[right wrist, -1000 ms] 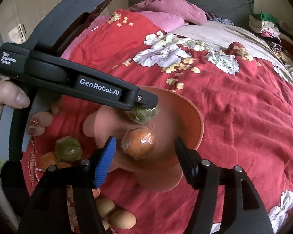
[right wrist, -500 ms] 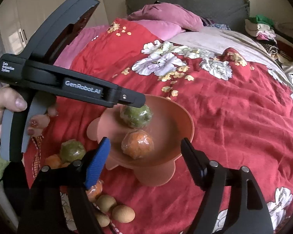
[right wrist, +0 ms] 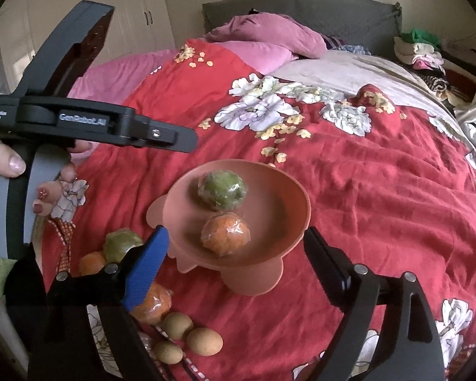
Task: Organize fruits
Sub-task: 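Open the right tool to drop the orange while the left tool lowers the green fruit onto the plate, then withdraw both open tools back toward the remaining fruit cluster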
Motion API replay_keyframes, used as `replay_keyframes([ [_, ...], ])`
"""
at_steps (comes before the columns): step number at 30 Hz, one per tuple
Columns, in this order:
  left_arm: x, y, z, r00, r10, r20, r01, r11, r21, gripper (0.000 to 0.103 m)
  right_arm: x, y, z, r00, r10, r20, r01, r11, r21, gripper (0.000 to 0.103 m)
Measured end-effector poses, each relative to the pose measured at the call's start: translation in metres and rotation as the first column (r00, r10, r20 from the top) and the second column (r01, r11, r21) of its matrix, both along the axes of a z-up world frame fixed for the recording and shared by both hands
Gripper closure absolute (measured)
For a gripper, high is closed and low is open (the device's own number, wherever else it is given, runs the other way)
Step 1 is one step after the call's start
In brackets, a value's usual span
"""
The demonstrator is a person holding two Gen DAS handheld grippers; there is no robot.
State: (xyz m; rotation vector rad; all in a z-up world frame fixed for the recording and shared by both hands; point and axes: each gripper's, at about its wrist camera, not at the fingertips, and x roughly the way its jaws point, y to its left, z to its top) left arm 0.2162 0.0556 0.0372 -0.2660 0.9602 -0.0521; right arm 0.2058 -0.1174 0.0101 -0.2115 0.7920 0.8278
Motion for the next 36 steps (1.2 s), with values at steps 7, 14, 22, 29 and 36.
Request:
replay_keyframes([
  [7, -0.017, 0.006, 0.015, 0.998, 0.034, 0.051, -0.034, 0.999, 0.010, 0.013, -0.004, -0.003, 0.002, 1.000, -0.006, 0.013, 0.006, 1.000, 0.001, 0.012],
  [14, -0.032, 0.009, 0.018, 0.996, 0.057, 0.068, -0.058, 0.998, 0.015, 0.010, -0.009, -0.005, 0.005, 1.000, -0.016, 0.022, 0.016, 1.000, 0.011, 0.009],
  [22, -0.050, 0.010, 0.014, 0.994, 0.082, 0.075, -0.083, 0.996, 0.018, 0.010, -0.017, -0.010, 0.011, 0.999, -0.030, 0.024, 0.030, 0.999, 0.024, 0.008],
  [29, -0.067, 0.009, 0.019, 0.992, 0.084, 0.097, -0.087, 0.996, 0.035, 0.010, -0.030, -0.015, 0.022, 0.998, -0.046, 0.046, 0.044, 0.998, 0.035, 0.008],
  [36, -0.083, 0.011, 0.023, 0.990, 0.084, 0.109, -0.089, 0.995, 0.045, 0.010, -0.043, -0.015, 0.030, 0.997, -0.049, 0.063, 0.047, 0.998, 0.031, 0.007],
])
